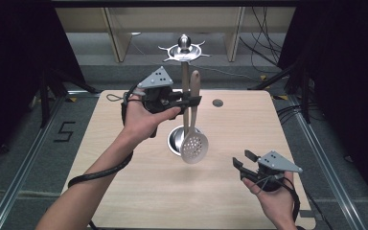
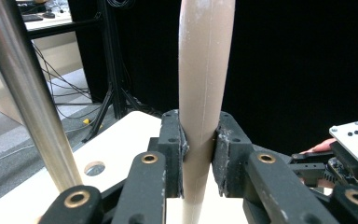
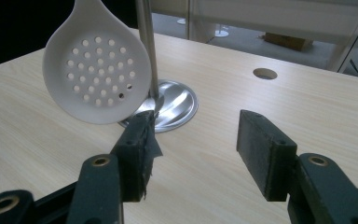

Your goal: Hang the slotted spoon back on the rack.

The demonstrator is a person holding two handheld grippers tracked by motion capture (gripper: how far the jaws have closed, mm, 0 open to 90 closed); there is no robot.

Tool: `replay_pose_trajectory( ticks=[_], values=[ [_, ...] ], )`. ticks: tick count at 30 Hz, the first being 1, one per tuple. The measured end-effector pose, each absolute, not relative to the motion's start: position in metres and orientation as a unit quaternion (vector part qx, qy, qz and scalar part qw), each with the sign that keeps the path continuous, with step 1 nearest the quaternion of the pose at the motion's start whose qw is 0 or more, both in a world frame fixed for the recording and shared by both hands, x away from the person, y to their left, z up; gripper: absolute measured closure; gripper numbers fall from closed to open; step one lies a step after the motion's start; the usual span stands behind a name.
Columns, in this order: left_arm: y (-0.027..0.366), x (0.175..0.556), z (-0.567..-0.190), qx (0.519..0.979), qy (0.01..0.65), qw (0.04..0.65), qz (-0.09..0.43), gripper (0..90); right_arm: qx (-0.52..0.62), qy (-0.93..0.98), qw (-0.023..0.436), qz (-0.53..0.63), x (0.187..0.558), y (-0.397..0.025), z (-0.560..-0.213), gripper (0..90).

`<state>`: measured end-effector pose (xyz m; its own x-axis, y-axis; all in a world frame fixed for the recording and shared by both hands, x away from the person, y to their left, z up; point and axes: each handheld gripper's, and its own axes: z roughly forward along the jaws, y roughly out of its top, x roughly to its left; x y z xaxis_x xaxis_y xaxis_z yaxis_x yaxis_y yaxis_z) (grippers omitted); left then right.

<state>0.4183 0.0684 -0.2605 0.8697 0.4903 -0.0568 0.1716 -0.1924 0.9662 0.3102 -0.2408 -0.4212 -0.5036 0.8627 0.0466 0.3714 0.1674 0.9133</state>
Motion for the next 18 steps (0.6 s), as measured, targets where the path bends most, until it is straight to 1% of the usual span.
replay_pose_trajectory(
  ticks=[15, 18],
  values=[
    [0.0734, 0.4267, -0.2534, 0.758, 0.226, 0.601, 0.119, 74.4, 0.43, 0.721, 0.251, 0.481, 0.31, -0.2402, -0.4213, 47.4],
    [0.0742, 0.4282, -0.253, 0.757, 0.229, 0.601, 0.117, 74.4, 0.418, 0.726, 0.26, 0.48, 0.3117, -0.2422, -0.4213, 47.4]
  ],
)
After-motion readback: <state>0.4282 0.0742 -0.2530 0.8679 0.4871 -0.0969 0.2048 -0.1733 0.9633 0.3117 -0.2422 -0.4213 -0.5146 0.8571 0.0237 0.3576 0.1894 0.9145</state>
